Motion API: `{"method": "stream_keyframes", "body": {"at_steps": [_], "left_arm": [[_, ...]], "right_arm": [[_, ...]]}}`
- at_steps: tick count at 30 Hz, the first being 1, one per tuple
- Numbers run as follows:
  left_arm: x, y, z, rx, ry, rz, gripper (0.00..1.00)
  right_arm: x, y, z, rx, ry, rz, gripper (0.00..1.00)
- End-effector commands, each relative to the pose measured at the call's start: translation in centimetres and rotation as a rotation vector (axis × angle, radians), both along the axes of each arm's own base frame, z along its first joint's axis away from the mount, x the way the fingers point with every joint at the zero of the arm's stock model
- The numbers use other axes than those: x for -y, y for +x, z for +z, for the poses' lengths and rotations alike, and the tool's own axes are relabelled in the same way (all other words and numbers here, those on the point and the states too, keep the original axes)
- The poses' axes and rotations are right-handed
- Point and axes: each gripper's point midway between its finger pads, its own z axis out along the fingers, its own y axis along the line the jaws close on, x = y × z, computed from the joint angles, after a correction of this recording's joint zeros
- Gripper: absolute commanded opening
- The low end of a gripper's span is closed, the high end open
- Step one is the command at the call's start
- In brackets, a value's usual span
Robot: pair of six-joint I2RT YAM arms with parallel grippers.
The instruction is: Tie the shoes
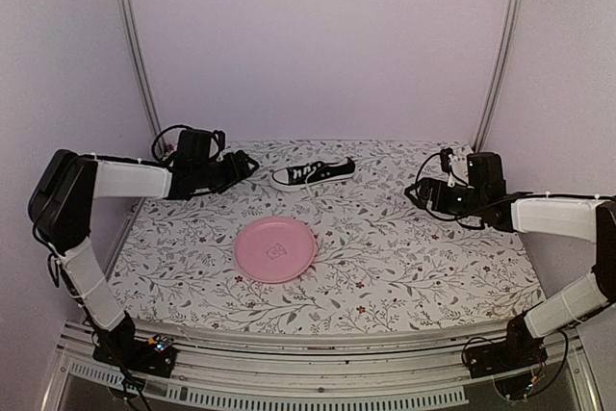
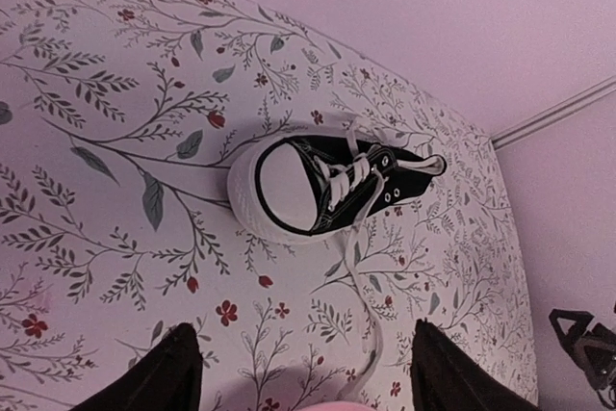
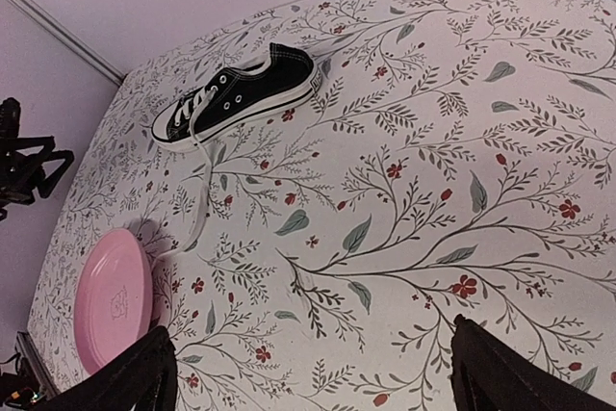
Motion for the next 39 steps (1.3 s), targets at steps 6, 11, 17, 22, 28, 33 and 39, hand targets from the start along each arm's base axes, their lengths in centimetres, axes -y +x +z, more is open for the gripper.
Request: {"method": "stream_keyframes", "body": {"at_steps": [6, 11, 17, 22, 28, 33, 39], "left_arm": [[4.6, 5.6, -4.0, -0.095, -0.187, 0.003, 0.63], [4.9, 7.0, -6.9, -0.154, -0.196, 0.056, 0.57], [5.8, 7.6, -9.5, -0.206, -0.224, 0.052, 0.56], [6.4, 8.2, -10.8, -0.227, -0.249, 0.049, 0.55], [7.4, 8.7, -11.7, -0.238, -0.288, 0.034, 0.54], [8.6, 9.2, -11.6, -0.228, -0.313, 0.011, 0.53], [9.5, 9.8, -11.0, -0.197, -0.348, -0.006, 0.42]], "right_arm": [[-1.1, 0.3, 2.3, 0.058, 0.059, 0.018, 0.99], [-1.1, -0.1, 2.9, 0.066, 0.073, 0.022, 0.99], [-0.8, -0.5, 3.1, 0.074, 0.074, 0.012, 0.99], [-0.6, -0.6, 2.8, 0.064, 0.064, 0.006, 0.99], [-0.5, -0.7, 2.5, 0.057, 0.061, 0.004, 0.99], [-0.5, -0.7, 2.3, 0.054, 0.053, 0.002, 0.99], [-0.2, -0.9, 2.4, 0.051, 0.038, -0.003, 0.99]]}}
